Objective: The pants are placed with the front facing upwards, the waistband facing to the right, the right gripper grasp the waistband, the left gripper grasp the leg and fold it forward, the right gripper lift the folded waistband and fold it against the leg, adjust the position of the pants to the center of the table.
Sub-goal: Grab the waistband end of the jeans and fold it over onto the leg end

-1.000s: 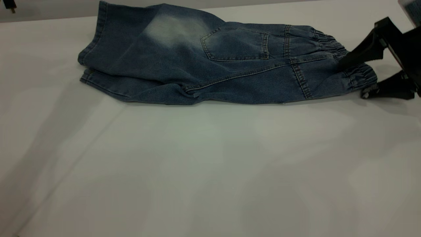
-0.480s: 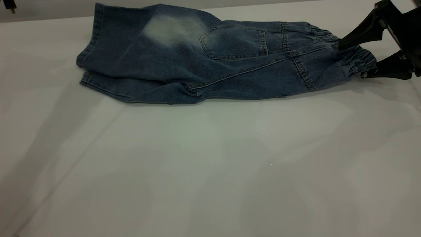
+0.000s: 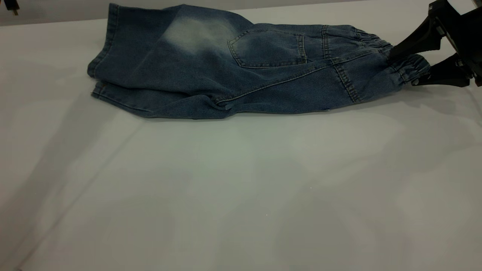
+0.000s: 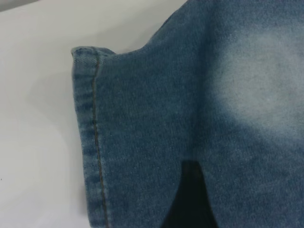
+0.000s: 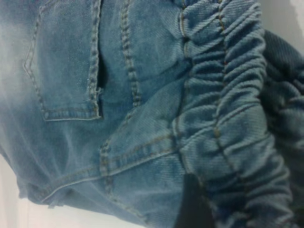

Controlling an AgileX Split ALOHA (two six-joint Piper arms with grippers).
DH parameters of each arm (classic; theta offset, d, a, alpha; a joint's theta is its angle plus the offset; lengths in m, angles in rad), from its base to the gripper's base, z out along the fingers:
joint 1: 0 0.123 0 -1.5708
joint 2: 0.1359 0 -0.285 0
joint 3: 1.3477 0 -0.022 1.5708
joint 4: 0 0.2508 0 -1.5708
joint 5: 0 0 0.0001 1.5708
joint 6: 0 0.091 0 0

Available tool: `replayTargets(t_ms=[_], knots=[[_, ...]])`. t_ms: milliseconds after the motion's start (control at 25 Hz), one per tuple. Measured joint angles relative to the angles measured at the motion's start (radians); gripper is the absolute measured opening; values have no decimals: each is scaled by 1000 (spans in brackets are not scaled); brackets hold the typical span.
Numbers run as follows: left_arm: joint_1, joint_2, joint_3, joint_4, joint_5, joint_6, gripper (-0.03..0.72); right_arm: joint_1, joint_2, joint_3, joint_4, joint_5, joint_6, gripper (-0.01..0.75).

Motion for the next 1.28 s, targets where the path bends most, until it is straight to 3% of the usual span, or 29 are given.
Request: replayTargets(t_ms=[440,800,1280], knots=[[0,0,0,-3,-1,0,510,1,0,0,0,-22,-27,70],[-28,10,-46,-34,24,0,510,1,0,0,0,-23,-32,57],[-199,194,-239,-25,76,4,510,1,-31,0,-22,-16,-44,57]])
